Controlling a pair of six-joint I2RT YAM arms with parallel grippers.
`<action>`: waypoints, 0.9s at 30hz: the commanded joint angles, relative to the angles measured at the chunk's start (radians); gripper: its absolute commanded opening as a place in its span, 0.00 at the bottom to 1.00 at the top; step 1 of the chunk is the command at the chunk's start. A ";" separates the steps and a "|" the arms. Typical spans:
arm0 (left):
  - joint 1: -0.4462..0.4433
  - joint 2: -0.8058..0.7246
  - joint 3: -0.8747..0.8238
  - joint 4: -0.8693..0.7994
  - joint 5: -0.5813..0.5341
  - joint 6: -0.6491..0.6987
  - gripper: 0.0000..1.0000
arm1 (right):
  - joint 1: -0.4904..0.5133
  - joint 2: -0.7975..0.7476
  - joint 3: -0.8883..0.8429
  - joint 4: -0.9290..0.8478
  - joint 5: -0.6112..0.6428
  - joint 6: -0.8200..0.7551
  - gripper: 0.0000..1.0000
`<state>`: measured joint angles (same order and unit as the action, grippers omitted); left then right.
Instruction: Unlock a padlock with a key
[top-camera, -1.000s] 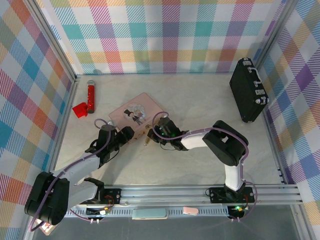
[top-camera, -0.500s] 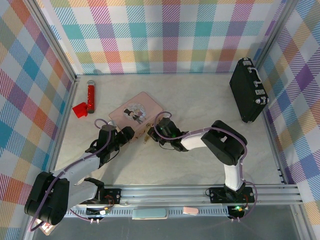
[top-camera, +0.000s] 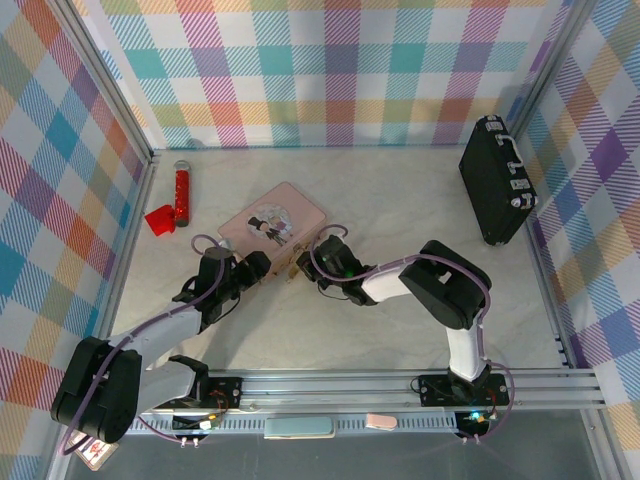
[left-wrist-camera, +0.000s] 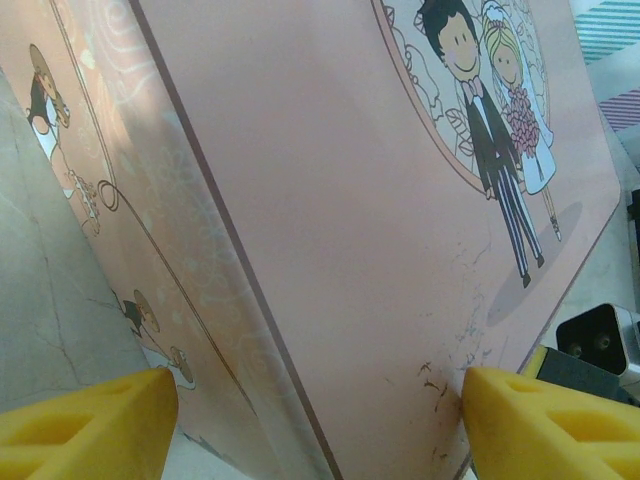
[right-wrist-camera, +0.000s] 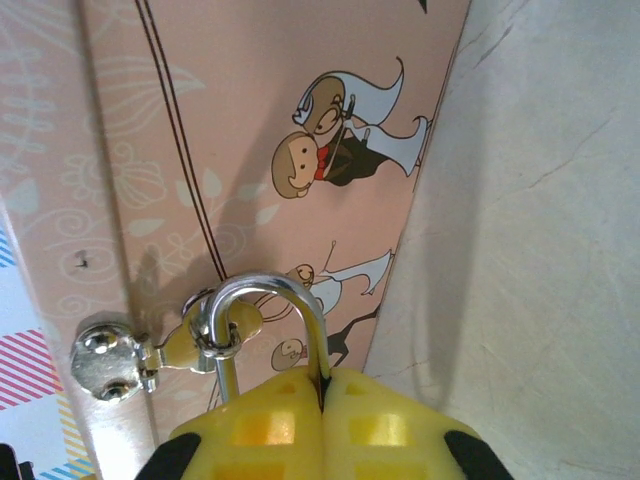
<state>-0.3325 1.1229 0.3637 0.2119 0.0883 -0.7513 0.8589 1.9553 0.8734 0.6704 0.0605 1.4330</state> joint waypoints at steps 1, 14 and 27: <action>-0.010 0.013 0.005 -0.063 -0.024 0.018 0.74 | -0.011 -0.001 -0.025 0.002 0.087 0.021 0.00; -0.010 0.010 0.000 -0.063 -0.032 0.017 0.74 | -0.011 0.006 -0.022 0.012 0.107 0.063 0.00; -0.009 0.010 -0.002 -0.060 -0.031 0.017 0.74 | -0.012 -0.010 -0.029 0.003 0.126 0.054 0.00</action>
<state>-0.3332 1.1229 0.3637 0.2123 0.0856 -0.7506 0.8566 1.9553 0.8680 0.6895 0.1608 1.4811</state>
